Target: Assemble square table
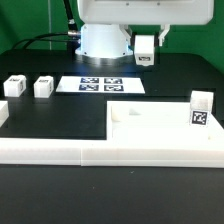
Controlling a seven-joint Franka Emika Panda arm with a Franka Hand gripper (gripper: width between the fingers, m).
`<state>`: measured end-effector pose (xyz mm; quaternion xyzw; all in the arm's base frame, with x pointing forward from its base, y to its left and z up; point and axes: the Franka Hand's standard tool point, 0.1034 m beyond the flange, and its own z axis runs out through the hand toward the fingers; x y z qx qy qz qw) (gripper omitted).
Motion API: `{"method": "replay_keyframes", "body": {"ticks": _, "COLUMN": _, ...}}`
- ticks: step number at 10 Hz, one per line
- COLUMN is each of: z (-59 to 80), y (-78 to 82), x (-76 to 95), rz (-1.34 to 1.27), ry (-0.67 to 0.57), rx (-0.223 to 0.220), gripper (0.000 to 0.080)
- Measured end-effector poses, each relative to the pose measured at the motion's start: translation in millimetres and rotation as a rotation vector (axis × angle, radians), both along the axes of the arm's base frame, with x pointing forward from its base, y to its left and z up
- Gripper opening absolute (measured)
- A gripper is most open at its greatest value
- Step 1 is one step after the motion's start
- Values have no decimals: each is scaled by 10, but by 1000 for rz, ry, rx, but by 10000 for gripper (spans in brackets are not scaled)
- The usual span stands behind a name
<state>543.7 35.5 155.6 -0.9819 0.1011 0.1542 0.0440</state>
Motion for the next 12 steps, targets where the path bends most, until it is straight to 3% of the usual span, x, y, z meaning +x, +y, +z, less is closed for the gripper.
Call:
{"method": "replay_keyframes", "body": {"ticks": 1, "z": 131, "y": -59, "x": 159, "rz": 45, "ry": -130, "rx": -50, "gripper": 290}}
{"method": "replay_keyframes", "body": {"ticks": 3, "z": 87, "y": -11, "x": 127, "rz": 35, "ry": -270, "rx": -59, "gripper": 290}}
{"method": "replay_keyframes", "body": {"ticks": 6, "z": 54, "y": -28, "x": 233, "rz": 49, "ry": -453, "rx": -77, "gripper": 290}}
{"method": "replay_keyframes", "body": {"ticks": 8, "z": -32, "y": -428, "x": 404, "rz": 107, "ry": -646, "rx": -96, "gripper": 290}}
{"method": "replay_keyframes", "body": {"ticks": 9, "z": 16, "y": -574, "x": 514, "rz": 133, "ry": -724, "rx": -125, "gripper": 290}}
{"method": "replay_keyframes", "body": {"ticks": 10, "z": 47, "y": -704, "x": 582, "rz": 172, "ry": -814, "rx": -186, "gripper": 290}}
{"method": "replay_keyframes", "body": {"ticks": 12, "z": 49, "y": -845, "x": 614, "rz": 176, "ry": -924, "rx": -262, "gripper": 290}}
